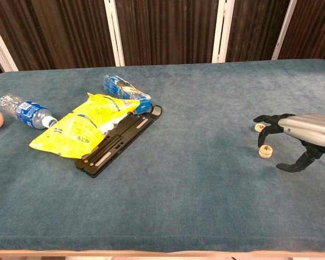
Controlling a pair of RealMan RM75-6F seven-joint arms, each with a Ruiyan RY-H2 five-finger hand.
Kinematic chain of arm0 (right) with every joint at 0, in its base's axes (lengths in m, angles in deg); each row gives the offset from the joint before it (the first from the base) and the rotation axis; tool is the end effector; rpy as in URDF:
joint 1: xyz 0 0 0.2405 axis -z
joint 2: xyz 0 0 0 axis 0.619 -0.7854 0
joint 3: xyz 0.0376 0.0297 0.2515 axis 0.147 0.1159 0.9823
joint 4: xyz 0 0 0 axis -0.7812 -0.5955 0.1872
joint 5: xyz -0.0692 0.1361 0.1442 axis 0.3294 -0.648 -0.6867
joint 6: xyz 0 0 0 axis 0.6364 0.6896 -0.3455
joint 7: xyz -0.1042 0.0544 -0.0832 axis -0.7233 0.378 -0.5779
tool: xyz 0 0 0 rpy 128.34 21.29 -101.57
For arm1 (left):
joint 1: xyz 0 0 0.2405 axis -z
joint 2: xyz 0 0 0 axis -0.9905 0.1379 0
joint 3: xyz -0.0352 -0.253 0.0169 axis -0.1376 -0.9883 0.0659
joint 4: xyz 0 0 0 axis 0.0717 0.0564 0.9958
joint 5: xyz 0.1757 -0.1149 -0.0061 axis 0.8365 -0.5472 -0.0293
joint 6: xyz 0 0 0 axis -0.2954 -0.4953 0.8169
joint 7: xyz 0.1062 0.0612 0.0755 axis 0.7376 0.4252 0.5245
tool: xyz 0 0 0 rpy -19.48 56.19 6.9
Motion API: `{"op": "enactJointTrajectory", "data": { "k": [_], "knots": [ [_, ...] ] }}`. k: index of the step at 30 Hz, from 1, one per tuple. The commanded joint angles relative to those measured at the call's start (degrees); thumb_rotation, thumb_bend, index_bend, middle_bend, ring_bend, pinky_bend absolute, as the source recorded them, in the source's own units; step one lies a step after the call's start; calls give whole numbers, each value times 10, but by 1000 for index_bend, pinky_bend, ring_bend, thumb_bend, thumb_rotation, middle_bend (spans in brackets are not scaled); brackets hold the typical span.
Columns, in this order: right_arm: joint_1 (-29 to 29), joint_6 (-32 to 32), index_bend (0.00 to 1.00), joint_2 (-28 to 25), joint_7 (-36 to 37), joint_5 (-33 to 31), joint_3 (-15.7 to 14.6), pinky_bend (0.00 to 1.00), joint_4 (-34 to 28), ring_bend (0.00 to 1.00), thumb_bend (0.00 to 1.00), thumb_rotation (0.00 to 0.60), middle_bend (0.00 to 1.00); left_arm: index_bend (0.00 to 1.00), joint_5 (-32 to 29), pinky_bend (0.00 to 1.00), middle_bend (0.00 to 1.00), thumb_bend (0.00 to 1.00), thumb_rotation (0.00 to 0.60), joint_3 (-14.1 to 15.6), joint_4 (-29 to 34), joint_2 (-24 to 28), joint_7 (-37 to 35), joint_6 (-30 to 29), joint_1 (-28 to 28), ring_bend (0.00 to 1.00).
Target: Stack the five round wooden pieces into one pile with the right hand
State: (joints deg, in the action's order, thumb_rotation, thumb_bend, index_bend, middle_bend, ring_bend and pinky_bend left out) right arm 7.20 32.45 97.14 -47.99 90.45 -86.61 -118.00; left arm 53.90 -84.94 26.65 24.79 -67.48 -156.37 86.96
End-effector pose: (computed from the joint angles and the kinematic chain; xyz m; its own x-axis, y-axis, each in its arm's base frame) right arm -0.2676 -0.3049 -0.0063 0.5668 -0.3453 0.7480 -0.8197 -0.3269 0.4703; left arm -0.3021 0.1644 0.1637 0.3572 0.0366 0.9333 0.9263 -0.1422 -0.3489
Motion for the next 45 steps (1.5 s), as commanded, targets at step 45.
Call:
{"op": "enactJointTrajectory", "data": {
  "k": [45],
  "knots": [
    [29, -2, 626, 5, 43, -42, 29, 0, 126, 0, 548, 600, 1, 0, -2, 92, 0, 462, 600, -1, -1, -2, 4, 5, 2, 15]
  ]
}}
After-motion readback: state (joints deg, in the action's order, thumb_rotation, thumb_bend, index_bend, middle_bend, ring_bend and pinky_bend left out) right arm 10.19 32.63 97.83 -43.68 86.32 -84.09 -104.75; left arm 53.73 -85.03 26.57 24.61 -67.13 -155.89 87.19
